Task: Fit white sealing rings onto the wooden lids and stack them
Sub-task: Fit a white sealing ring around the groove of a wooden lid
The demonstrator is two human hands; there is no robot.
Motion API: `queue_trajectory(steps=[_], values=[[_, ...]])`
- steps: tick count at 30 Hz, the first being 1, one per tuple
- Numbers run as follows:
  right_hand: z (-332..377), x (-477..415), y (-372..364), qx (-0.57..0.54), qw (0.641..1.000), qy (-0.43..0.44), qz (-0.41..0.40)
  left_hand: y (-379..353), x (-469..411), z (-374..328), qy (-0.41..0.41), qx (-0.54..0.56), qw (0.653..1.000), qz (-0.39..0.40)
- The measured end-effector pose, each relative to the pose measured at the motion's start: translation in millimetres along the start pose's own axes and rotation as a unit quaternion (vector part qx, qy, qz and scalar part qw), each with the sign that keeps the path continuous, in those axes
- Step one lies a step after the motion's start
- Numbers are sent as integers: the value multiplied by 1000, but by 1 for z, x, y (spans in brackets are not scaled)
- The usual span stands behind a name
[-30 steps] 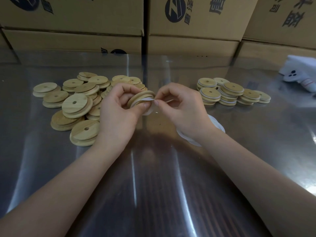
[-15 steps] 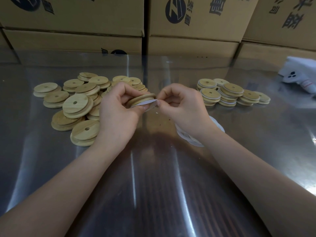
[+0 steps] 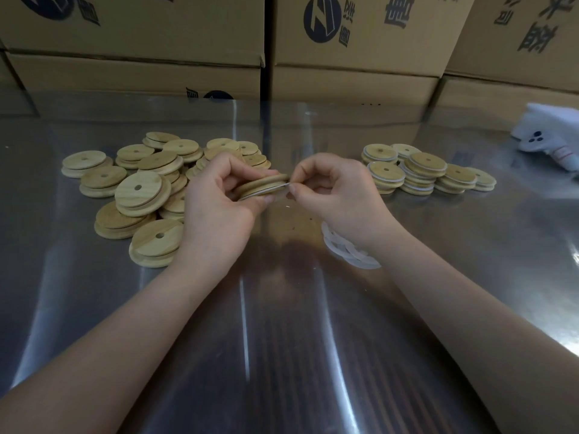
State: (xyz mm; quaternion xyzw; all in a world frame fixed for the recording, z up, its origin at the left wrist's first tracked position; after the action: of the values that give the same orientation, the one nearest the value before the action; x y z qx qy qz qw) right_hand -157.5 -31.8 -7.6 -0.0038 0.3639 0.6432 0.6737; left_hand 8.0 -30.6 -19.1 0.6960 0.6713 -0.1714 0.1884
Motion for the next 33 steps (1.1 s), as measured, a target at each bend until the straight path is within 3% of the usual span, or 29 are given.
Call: queue_trajectory(steps=[7, 14, 23, 33], values=[[1, 1, -1, 79, 995, 65, -18, 0, 1, -2, 9, -19, 1000, 14], [5, 3, -6, 87, 989, 116, -28, -1, 3, -2, 66, 1, 998, 3], [2, 3, -10, 52, 995, 59, -57, -5, 6, -3, 161, 104, 981, -15], [4, 2, -8, 80, 994, 50, -46, -1, 2, 2, 118, 50, 992, -2]])
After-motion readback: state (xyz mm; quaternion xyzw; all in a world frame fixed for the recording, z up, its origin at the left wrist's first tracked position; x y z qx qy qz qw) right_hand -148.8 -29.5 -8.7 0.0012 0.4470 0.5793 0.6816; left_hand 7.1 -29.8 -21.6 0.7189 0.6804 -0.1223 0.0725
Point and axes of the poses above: each hand's wrist, its own x-axis away from the middle knuckle, its own y-axis out of the back of the hand, z = x × y, the point moved 1 cm from there along -x, towards the middle knuckle, and after that the axes turned 2 degrees about x, right-handed, at the moved point
